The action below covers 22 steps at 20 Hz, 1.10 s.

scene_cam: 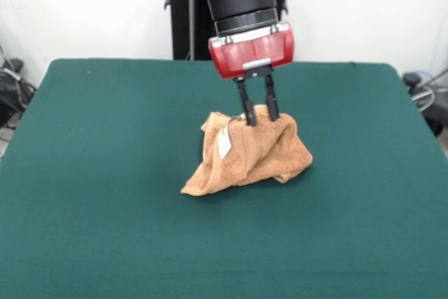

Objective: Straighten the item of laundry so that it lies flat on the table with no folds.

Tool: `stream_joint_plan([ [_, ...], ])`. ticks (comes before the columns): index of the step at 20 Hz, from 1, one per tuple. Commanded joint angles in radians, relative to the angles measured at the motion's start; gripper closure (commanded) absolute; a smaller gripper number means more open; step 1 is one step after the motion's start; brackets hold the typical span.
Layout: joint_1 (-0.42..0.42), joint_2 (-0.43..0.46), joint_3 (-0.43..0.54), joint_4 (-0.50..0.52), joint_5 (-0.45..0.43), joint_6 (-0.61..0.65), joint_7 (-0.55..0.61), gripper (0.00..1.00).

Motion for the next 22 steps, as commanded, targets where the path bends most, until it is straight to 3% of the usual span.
stream_joint_plan([
  [1, 0.010, 0.035, 0.026, 0.060, -0.050, 0.008, 0.083, 0.00],
  [11, 0.004, 0.044, 0.031, 0.057, -0.052, 0.007, 0.081, 0.00],
  [22, -0.003, 0.133, 0.021, 0.016, -0.094, -0.033, 0.058, 0.00],
])
